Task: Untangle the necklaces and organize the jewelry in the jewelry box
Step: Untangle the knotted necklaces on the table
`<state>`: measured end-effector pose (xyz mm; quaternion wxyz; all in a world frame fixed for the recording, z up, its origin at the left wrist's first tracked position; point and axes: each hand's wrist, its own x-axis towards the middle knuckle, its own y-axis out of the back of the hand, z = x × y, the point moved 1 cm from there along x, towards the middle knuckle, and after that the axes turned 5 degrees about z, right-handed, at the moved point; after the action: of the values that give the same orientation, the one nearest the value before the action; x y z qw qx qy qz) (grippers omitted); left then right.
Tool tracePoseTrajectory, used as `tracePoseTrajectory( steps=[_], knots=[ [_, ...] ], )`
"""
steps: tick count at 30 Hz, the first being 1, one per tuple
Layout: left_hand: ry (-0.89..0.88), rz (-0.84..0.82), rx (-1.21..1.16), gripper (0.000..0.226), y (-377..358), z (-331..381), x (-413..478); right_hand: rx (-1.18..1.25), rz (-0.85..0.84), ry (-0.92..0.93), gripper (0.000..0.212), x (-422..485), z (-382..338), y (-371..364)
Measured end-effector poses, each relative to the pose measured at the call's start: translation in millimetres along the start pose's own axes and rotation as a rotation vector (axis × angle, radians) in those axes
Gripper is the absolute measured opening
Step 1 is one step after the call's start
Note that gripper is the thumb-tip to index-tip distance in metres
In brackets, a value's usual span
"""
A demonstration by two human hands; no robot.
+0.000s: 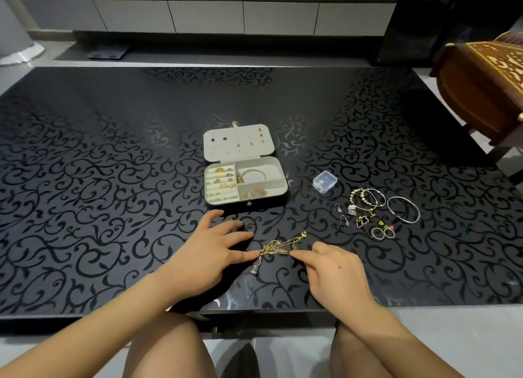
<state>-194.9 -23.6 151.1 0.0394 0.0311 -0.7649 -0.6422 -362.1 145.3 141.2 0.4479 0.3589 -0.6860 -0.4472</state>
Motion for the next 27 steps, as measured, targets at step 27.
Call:
tracePoseTrajectory(
  steps=[27],
  knots=[
    [0.542, 0.475, -0.19, 0.039, 7.6, -28.2, 17.1, 0.111, 0.091, -0.069, 0.015, 117.4, -22.8, 10.1]
  ],
)
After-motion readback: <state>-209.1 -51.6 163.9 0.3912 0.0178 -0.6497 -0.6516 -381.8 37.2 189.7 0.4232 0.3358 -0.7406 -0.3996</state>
